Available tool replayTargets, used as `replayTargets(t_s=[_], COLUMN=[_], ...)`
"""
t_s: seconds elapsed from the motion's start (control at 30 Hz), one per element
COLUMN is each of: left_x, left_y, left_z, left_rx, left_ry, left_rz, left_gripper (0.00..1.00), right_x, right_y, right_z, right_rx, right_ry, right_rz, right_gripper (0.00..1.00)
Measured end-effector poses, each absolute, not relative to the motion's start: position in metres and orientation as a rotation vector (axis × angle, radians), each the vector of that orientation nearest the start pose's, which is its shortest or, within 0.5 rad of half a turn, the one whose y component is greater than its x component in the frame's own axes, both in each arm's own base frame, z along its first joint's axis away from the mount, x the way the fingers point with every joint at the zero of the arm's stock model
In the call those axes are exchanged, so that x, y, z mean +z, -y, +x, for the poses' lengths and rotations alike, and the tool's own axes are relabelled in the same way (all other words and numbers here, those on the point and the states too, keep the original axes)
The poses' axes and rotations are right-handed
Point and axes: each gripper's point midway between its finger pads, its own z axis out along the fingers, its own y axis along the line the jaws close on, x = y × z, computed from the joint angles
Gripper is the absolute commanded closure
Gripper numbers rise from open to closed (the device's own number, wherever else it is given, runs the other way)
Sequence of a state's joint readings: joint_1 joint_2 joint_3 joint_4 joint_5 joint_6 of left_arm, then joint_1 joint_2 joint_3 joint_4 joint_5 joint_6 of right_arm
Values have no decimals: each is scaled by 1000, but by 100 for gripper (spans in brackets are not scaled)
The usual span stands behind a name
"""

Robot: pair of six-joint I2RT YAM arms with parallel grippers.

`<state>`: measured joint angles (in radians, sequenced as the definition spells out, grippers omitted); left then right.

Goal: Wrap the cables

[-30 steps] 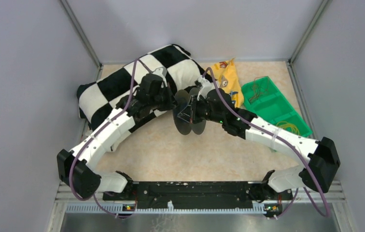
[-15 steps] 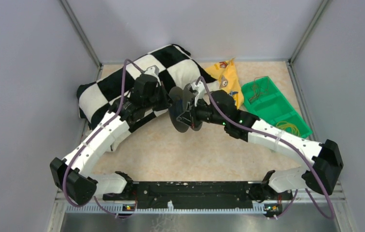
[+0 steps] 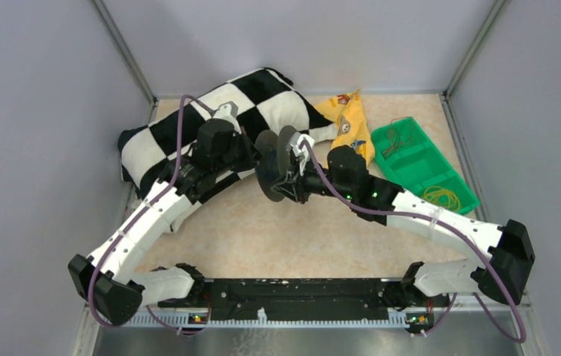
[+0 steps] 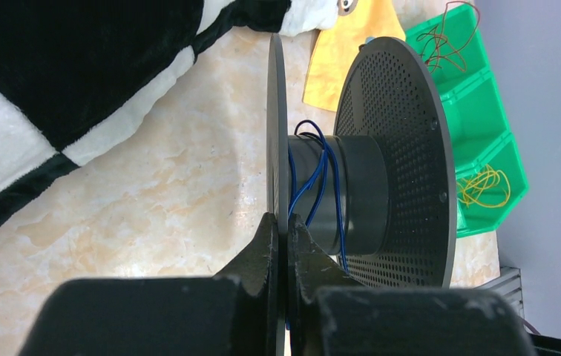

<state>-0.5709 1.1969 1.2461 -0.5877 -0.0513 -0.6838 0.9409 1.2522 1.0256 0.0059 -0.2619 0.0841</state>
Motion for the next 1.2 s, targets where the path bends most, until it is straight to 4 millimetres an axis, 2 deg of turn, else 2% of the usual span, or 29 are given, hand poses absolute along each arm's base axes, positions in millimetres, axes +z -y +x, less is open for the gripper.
replayTargets(t_s=[0.27,0.43,0.6,0.83,1.03,1.2], left_x=[293,295,291,273,273,271], left_y=[204,202,202,201,201,203], left_z=[295,296,295,292,292,294], left_rx=[-671,-654,-643,-619,-617,-619], left_ry=[-2093,-2076,-2078,-2115,-2111,-2099], left_rz=[-115,-103,-81,-58,-50,-34], left_gripper=[100,100,100,100,100,100], right_x=[282,284,292,305,314,319], right_y=[-371,-371,-366,-362,-358,-343], right_z=[201,200,197,193,191,198], right_rx=[991,1004,1020,1045,1057,1000], right_ry=[-1586,-1584,-1572,-1560,-1548,-1560], right_rz=[-970,-963,-936,-901,-871,-782], right_gripper=[77,71,66,55,49,36])
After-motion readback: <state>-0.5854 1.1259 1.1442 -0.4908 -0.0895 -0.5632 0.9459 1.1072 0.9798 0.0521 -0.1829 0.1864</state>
